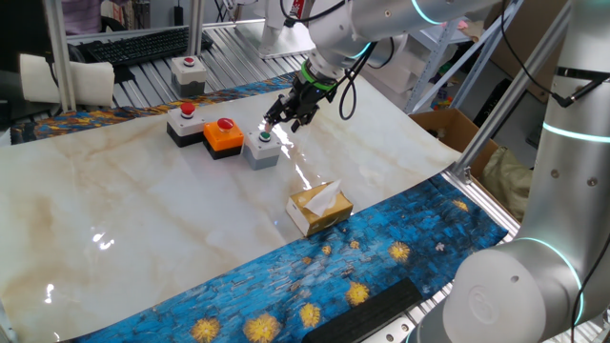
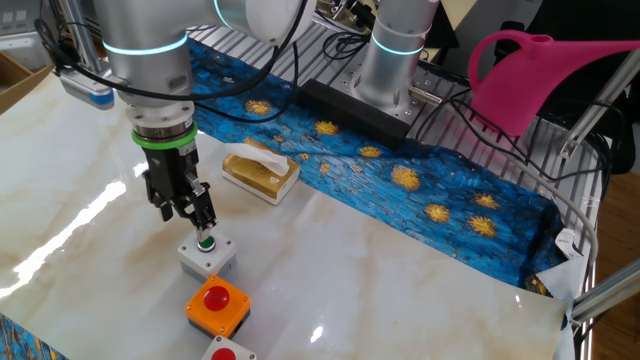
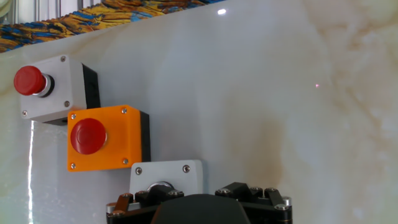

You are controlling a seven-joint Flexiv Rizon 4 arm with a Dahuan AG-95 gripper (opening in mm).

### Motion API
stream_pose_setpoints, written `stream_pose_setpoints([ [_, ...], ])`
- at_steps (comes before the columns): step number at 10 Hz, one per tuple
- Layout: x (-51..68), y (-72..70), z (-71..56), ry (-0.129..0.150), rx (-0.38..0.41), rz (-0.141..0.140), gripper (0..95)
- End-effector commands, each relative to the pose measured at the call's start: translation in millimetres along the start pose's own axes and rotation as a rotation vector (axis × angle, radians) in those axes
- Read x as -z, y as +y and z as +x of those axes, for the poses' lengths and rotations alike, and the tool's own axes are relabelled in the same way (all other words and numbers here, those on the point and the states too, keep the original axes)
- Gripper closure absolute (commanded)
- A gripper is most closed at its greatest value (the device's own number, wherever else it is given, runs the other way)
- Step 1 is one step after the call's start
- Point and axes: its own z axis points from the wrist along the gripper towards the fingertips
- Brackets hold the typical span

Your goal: Press three buttons from left to right in sequence

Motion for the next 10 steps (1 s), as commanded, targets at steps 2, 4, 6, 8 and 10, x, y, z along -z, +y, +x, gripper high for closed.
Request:
stream_pose_setpoints([
  [2, -1.2, -0.2, -0.6, 0.002, -0.008, 0.001, 19.0],
  [4, -1.5, -0.3, -0.6, 0.005, -0.011, 0.001, 19.0],
  [6, -2.1, -0.3, -0.6, 0.005, -0.02, 0.001, 19.0],
  [8, -2.8, -0.4, -0.5, 0.005, -0.022, 0.001, 19.0],
  [10, -4.0, -0.6, -0.4, 0.001, -0.021, 0.003, 19.0],
])
